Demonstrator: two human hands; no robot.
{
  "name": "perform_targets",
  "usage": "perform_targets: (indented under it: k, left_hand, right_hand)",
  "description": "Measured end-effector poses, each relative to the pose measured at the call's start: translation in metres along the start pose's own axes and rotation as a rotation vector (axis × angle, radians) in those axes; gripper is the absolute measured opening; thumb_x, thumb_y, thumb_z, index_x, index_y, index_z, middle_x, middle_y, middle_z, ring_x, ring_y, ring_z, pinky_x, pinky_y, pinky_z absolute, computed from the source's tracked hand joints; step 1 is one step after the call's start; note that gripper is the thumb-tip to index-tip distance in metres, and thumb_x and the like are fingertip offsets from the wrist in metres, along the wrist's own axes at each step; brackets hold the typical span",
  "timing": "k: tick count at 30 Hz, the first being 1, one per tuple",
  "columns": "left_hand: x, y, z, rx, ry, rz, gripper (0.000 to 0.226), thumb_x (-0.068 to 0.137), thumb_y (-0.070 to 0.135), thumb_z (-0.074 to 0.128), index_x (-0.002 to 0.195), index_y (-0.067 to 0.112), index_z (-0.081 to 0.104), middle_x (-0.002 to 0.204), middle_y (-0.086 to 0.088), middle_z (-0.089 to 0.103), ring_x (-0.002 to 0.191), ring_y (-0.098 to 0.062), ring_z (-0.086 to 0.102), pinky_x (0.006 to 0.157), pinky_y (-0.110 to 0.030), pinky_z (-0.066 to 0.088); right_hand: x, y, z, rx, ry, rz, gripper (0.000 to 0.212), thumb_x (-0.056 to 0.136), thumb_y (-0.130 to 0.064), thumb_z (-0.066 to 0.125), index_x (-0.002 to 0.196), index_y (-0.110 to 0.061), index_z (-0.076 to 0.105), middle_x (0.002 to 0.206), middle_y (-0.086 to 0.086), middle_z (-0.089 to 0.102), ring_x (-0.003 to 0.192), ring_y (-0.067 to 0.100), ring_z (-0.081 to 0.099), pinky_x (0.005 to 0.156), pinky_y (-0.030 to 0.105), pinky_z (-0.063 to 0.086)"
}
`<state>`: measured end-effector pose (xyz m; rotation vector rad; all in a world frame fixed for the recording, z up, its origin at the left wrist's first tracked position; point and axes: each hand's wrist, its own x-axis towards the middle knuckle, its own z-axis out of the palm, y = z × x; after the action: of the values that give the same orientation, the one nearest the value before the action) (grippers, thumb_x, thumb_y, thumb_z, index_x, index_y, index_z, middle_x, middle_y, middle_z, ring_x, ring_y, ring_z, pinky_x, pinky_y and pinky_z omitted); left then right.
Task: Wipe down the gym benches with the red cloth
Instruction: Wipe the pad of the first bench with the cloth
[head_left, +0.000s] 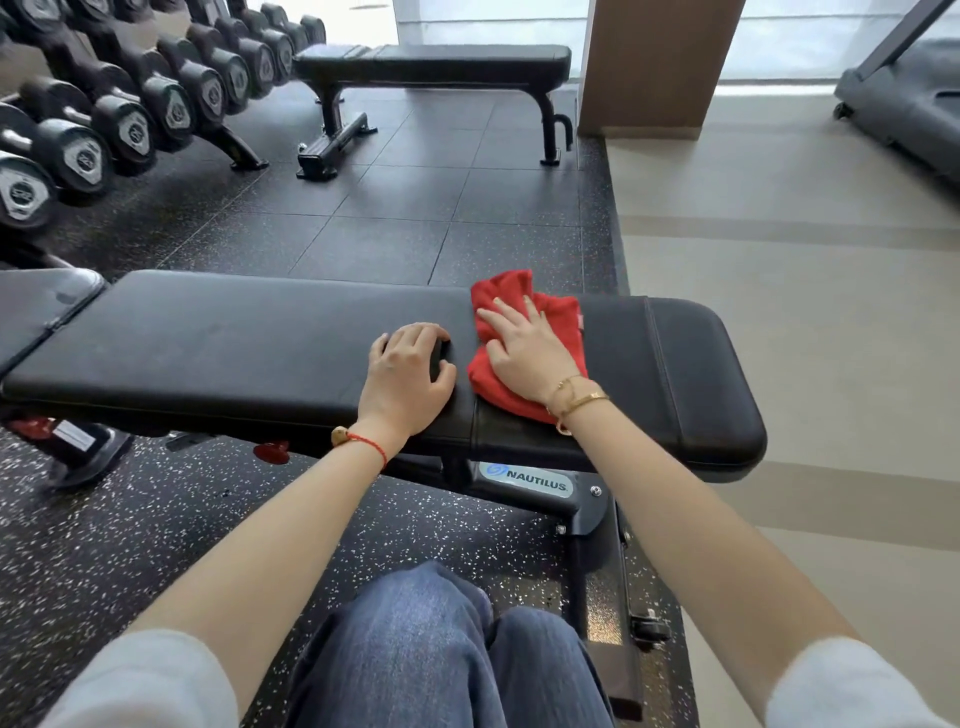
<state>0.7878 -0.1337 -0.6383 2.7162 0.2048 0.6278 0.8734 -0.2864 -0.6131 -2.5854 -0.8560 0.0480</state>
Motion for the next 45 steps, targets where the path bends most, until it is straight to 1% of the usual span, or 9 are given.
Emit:
perform_targets:
  k: [4, 7, 11, 19, 26, 31, 36, 42, 45]
  left_hand:
    - [-0.001, -0.004, -0.001, -0.025, -0.003, 0.016, 0.029, 0.086, 0.024, 0.055, 0.115, 0.021, 0.059, 0.123, 0.002, 0.061, 0.121, -0.019, 0.053, 0.112, -0.046, 0.032]
    - [-0.001, -0.004, 0.0, -0.031, -0.004, 0.024, 0.028, 0.087, 0.025, 0.054, 0.115, 0.021, 0.058, 0.123, 0.002, 0.062, 0.12, -0.019, 0.053, 0.112, -0.047, 0.032]
    - [-0.001, -0.002, -0.001, -0.027, 0.003, 0.016, 0.028, 0.087, 0.024, 0.054, 0.114, 0.02, 0.058, 0.122, 0.001, 0.062, 0.119, -0.019, 0.054, 0.112, -0.047, 0.033]
    - [-0.002, -0.001, 0.0, -0.022, -0.005, 0.007, 0.028, 0.088, 0.023, 0.054, 0.116, 0.02, 0.058, 0.123, 0.001, 0.062, 0.122, -0.019, 0.052, 0.113, -0.045, 0.03]
    - [-0.003, 0.0, 0.001, -0.035, -0.016, -0.008, 0.029, 0.089, 0.02, 0.054, 0.117, 0.018, 0.058, 0.129, -0.001, 0.06, 0.127, -0.021, 0.05, 0.116, -0.047, 0.027]
    - [-0.003, 0.003, 0.001, -0.03, -0.009, -0.007, 0.029, 0.088, 0.019, 0.054, 0.117, 0.016, 0.058, 0.127, -0.003, 0.06, 0.126, -0.023, 0.05, 0.116, -0.048, 0.028]
    - [-0.002, 0.002, 0.0, -0.018, -0.003, 0.001, 0.028, 0.088, 0.021, 0.054, 0.116, 0.019, 0.058, 0.124, -0.001, 0.061, 0.122, -0.021, 0.052, 0.115, -0.047, 0.03]
    - [-0.002, 0.0, 0.0, -0.025, 0.002, 0.007, 0.027, 0.088, 0.021, 0.054, 0.115, 0.02, 0.058, 0.123, 0.001, 0.062, 0.121, -0.021, 0.053, 0.114, -0.045, 0.03]
    - [-0.003, 0.0, 0.0, -0.035, 0.0, 0.005, 0.027, 0.088, 0.019, 0.055, 0.115, 0.018, 0.059, 0.125, 0.0, 0.062, 0.122, -0.021, 0.052, 0.115, -0.046, 0.028]
  right_hand:
    - [-0.018, 0.041, -0.016, -0.019, 0.043, 0.005, 0.051, 0.094, -0.018, 0.042, 0.145, -0.021, 0.04, 0.158, 0.002, 0.027, 0.148, 0.032, 0.013, 0.122, 0.04, 0.005]
    - [-0.018, 0.083, -0.038, -0.053, 0.076, 0.157, 0.051, 0.095, -0.019, 0.039, 0.146, -0.02, 0.04, 0.159, 0.005, 0.026, 0.149, 0.029, 0.014, 0.122, 0.04, 0.003]
    - [-0.015, 0.098, -0.052, -0.078, 0.094, 0.363, 0.052, 0.096, -0.023, 0.036, 0.148, -0.021, 0.034, 0.16, 0.006, 0.02, 0.148, 0.036, 0.007, 0.122, 0.046, 0.003]
    - [-0.087, 0.064, -0.031, -0.067, 0.093, 0.054, 0.052, 0.095, -0.018, 0.043, 0.147, -0.02, 0.038, 0.159, 0.001, 0.024, 0.148, 0.034, 0.009, 0.122, 0.043, 0.005]
    - [-0.101, 0.105, -0.048, 0.025, 0.213, 0.278, 0.05, 0.094, -0.017, 0.042, 0.143, -0.027, 0.044, 0.158, -0.001, 0.029, 0.148, 0.032, 0.014, 0.123, 0.04, 0.005]
    - [-0.048, 0.119, -0.058, 0.003, 0.155, 0.409, 0.05, 0.097, -0.023, 0.035, 0.147, -0.026, 0.037, 0.16, 0.001, 0.021, 0.148, 0.037, 0.006, 0.121, 0.047, 0.001]
    - [-0.029, 0.109, -0.057, -0.063, 0.084, 0.351, 0.052, 0.097, -0.023, 0.034, 0.149, -0.024, 0.033, 0.161, 0.002, 0.016, 0.148, 0.037, 0.001, 0.121, 0.049, 0.0]
    - [-0.093, 0.09, -0.042, -0.031, 0.122, 0.139, 0.051, 0.094, -0.015, 0.041, 0.145, -0.024, 0.04, 0.159, -0.001, 0.025, 0.149, 0.034, 0.007, 0.121, 0.043, 0.001]
    - [-0.112, 0.102, -0.046, 0.024, 0.149, 0.158, 0.05, 0.094, -0.014, 0.042, 0.143, -0.024, 0.043, 0.158, -0.002, 0.028, 0.149, 0.031, 0.01, 0.123, 0.04, 0.003]
